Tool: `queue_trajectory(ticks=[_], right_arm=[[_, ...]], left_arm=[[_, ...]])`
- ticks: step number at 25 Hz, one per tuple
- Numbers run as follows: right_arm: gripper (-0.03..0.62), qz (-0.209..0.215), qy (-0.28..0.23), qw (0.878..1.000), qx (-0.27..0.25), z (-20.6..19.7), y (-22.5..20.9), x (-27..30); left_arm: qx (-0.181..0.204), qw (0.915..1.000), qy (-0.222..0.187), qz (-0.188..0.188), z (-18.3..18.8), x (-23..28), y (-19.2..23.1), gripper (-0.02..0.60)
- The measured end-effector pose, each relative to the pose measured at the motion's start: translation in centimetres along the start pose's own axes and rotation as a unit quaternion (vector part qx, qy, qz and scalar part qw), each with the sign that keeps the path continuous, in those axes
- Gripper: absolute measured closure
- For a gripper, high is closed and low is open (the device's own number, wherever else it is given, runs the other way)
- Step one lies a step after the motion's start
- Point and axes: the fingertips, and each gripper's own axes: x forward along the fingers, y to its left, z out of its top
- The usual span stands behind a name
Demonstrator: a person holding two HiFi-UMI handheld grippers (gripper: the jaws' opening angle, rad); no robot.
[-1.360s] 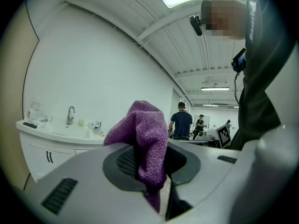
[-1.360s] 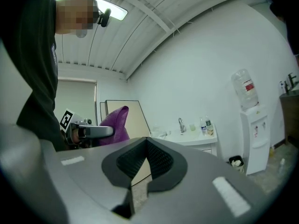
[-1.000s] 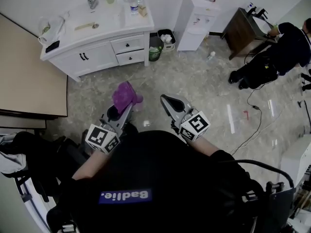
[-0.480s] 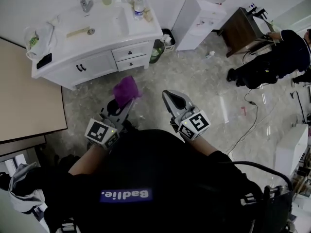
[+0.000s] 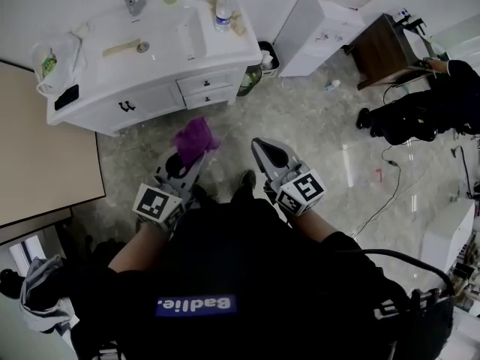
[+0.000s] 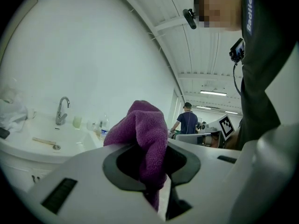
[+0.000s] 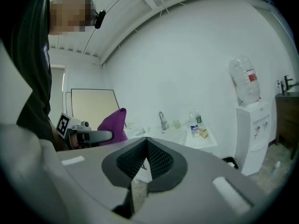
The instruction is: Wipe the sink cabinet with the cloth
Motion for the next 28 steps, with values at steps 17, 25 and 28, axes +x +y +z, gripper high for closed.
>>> queue_trajectory(ticks=[17,25,28], right_arm=[[0.6,0.074,0.057,0.994,0.056,-11.4,-12.0,7.4],[0.6,0.076,0.042,0.992,0.088,-21.7,-14.8,14.6],[0.6,0.102,0.04,0.991,0.082,-25.1,-14.9,16.8]], left_arm=[[0.011,0.9865,-0.012,0.163,-9.4,10.1,11.3,0.494],[0.028,0.9782,-0.019,0.205,-17.8,12.8,21.3,0.494],[0.025,0.9747,-0.015,0.222,-21.1,14.1,24.9,0.494]])
